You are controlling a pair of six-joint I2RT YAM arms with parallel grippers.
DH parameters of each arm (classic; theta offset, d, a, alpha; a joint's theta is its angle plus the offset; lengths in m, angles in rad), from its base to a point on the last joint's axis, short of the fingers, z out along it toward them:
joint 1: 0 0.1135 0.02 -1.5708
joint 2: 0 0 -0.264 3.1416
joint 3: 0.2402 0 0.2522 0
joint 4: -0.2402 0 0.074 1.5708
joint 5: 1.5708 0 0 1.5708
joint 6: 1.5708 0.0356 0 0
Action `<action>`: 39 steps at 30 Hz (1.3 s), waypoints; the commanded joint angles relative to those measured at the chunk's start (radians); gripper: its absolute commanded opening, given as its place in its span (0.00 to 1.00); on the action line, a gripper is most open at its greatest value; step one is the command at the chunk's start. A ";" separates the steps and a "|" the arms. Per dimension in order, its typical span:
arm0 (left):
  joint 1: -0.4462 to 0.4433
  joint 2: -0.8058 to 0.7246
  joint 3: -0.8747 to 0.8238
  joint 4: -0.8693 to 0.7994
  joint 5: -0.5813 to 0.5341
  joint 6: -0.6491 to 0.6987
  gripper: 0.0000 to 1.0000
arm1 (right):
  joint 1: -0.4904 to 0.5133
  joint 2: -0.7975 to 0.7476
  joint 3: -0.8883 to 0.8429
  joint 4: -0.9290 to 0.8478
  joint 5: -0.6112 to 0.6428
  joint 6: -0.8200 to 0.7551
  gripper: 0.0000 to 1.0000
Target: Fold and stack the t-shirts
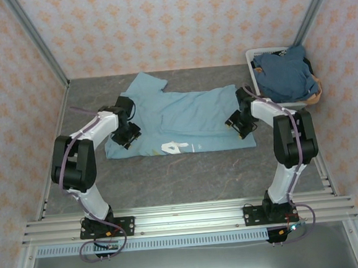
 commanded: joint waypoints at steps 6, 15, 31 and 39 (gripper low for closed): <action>0.003 -0.073 -0.035 -0.019 -0.042 0.013 0.40 | -0.018 0.103 0.114 -0.016 0.050 0.048 0.55; 0.014 -0.112 -0.051 -0.046 -0.078 0.030 0.40 | -0.032 0.193 0.242 -0.046 0.069 0.059 0.50; 0.163 -0.130 -0.106 -0.080 -0.096 0.152 0.38 | -0.045 0.017 0.170 -0.079 0.135 -0.043 0.43; 0.172 -0.048 -0.091 -0.047 -0.089 0.154 0.35 | -0.045 -0.157 -0.088 -0.067 0.120 -0.056 0.31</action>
